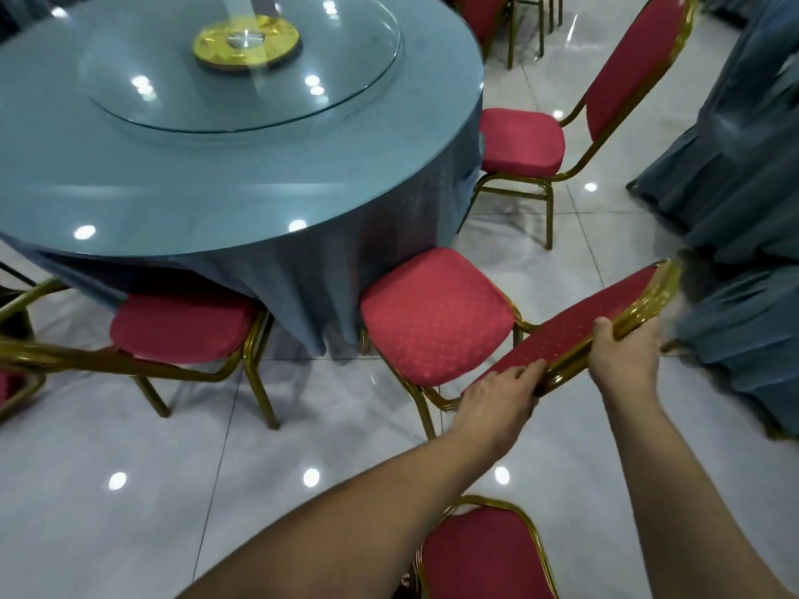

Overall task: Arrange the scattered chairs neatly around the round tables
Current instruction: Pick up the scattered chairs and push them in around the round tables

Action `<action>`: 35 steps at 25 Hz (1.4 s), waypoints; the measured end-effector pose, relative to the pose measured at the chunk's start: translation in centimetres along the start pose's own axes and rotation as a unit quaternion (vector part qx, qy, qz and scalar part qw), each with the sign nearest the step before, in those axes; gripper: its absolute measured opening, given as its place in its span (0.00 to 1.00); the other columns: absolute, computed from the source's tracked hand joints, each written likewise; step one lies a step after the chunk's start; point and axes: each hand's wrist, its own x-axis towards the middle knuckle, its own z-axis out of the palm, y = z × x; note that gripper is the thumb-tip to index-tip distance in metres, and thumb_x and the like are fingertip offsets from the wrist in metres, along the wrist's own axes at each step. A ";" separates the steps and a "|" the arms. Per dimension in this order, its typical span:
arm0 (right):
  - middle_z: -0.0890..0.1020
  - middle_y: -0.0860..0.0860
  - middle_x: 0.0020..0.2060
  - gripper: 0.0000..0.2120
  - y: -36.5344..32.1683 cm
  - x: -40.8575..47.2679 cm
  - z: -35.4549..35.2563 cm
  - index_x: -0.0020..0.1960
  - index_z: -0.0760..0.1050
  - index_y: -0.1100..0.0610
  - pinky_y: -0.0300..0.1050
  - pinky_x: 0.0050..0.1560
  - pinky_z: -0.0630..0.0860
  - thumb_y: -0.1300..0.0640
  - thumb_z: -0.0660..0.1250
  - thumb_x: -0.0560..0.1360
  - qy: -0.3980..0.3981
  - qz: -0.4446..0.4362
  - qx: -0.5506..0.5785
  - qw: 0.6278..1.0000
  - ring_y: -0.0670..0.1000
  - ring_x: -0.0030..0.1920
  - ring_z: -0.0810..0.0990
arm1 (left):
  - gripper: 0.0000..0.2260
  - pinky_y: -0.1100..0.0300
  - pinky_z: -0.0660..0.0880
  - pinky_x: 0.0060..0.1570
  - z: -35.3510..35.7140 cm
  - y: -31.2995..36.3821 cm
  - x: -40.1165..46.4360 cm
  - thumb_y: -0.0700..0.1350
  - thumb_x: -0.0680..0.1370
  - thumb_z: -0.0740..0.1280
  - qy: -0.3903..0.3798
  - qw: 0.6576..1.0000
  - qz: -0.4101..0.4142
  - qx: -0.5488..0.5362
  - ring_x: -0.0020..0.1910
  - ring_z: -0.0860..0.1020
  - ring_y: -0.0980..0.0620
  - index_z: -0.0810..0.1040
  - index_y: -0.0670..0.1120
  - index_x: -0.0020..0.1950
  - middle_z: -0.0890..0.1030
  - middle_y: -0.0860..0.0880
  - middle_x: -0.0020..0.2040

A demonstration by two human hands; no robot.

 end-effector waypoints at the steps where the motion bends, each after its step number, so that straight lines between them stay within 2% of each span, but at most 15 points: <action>1: 0.77 0.51 0.56 0.20 -0.2 -0.5 -0.1 0.71 0.62 0.52 0.57 0.58 0.79 0.50 0.63 0.82 0.008 -0.005 -0.023 1.000 0.59 0.59 0.80 | 0.22 0.43 0.79 0.55 -1.0 -0.9 -0.8 0.44 0.83 0.61 -0.009 1.000 -0.006 -0.007 0.59 0.78 0.42 0.61 0.53 0.77 0.77 0.46 0.67; 3: 0.77 0.53 0.61 0.22 -0.8 -2.7 -0.4 0.71 0.63 0.51 0.61 0.61 0.78 0.51 0.65 0.80 0.024 -0.012 -0.042 0.999 0.59 0.62 0.79 | 0.19 0.45 0.78 0.56 -3.5 -3.0 -3.1 0.46 0.83 0.61 -0.016 1.000 -0.017 -0.019 0.58 0.78 0.44 0.66 0.53 0.74 0.78 0.48 0.65; 5: 0.73 0.54 0.67 0.26 -0.6 -6.1 0.0 0.74 0.62 0.51 0.62 0.64 0.76 0.52 0.67 0.79 0.034 -0.046 -0.048 0.997 0.59 0.67 0.75 | 0.16 0.48 0.77 0.57 -6.1 -5.6 -6.0 0.48 0.83 0.61 -0.008 0.999 -0.031 -0.023 0.58 0.78 0.46 0.69 0.53 0.71 0.79 0.50 0.63; 8: 0.70 0.54 0.71 0.28 -1.8 -12.9 2.5 0.75 0.62 0.51 0.62 0.68 0.72 0.53 0.66 0.77 -0.011 -0.129 -0.054 0.990 0.57 0.70 0.70 | 0.13 0.52 0.74 0.61 -10.5 -9.7 -10.5 0.50 0.83 0.60 0.039 0.996 -0.080 -0.029 0.61 0.75 0.51 0.71 0.55 0.68 0.78 0.53 0.64; 13: 0.73 0.52 0.69 0.23 -7.6 -23.8 10.8 0.73 0.69 0.52 0.53 0.70 0.69 0.58 0.67 0.78 -0.194 -0.263 -0.071 0.942 0.54 0.69 0.71 | 0.14 0.56 0.69 0.66 -17.2 -15.2 -19.8 0.51 0.83 0.60 0.134 0.976 -0.161 -0.058 0.65 0.70 0.55 0.71 0.56 0.69 0.75 0.56 0.67; 16: 0.74 0.49 0.67 0.22 -11.4 -30.4 15.3 0.72 0.70 0.50 0.45 0.64 0.69 0.57 0.67 0.78 -0.256 -0.302 -0.065 0.916 0.50 0.65 0.73 | 0.13 0.59 0.71 0.65 -21.0 -18.8 -26.2 0.51 0.83 0.61 0.199 0.954 -0.216 -0.063 0.64 0.71 0.57 0.73 0.56 0.68 0.76 0.57 0.65; 18: 0.75 0.49 0.66 0.20 -13.7 -35.6 18.0 0.70 0.71 0.50 0.46 0.61 0.71 0.58 0.67 0.78 -0.295 -0.322 -0.060 0.898 0.50 0.63 0.74 | 0.12 0.59 0.72 0.63 -23.6 -21.6 -31.2 0.50 0.83 0.61 0.239 0.936 -0.248 -0.077 0.62 0.72 0.57 0.74 0.55 0.66 0.76 0.57 0.64; 21: 0.77 0.52 0.64 0.17 -16.4 -44.0 21.7 0.67 0.74 0.54 0.52 0.63 0.73 0.60 0.67 0.78 -0.334 -0.372 -0.041 0.865 0.54 0.63 0.75 | 0.11 0.60 0.71 0.61 -26.9 -25.8 -38.8 0.48 0.83 0.61 0.293 0.914 -0.270 -0.080 0.61 0.72 0.57 0.76 0.53 0.64 0.78 0.56 0.62; 25: 0.77 0.51 0.63 0.16 -18.2 -56.6 26.6 0.66 0.74 0.51 0.45 0.57 0.71 0.58 0.66 0.79 -0.366 -0.405 -0.038 0.837 0.53 0.61 0.76 | 0.11 0.63 0.70 0.61 -30.2 -32.2 -49.5 0.48 0.83 0.61 0.342 0.885 -0.304 -0.083 0.60 0.71 0.59 0.76 0.54 0.64 0.77 0.58 0.61; 30: 0.76 0.49 0.63 0.15 -18.9 -69.7 32.7 0.65 0.75 0.50 0.49 0.64 0.73 0.58 0.66 0.79 -0.435 -0.445 -0.049 0.781 0.51 0.62 0.75 | 0.11 0.68 0.67 0.59 -32.4 -39.8 -60.4 0.51 0.83 0.60 0.377 0.847 -0.361 -0.103 0.62 0.70 0.61 0.74 0.57 0.65 0.76 0.59 0.63; 35: 0.76 0.46 0.58 0.15 -20.6 -79.7 40.8 0.64 0.76 0.51 0.44 0.59 0.71 0.60 0.67 0.78 -0.471 -0.485 -0.071 0.733 0.47 0.57 0.74 | 0.10 0.70 0.64 0.57 -35.0 -47.6 -68.6 0.50 0.83 0.60 0.397 0.812 -0.407 -0.133 0.62 0.70 0.62 0.75 0.57 0.63 0.77 0.61 0.62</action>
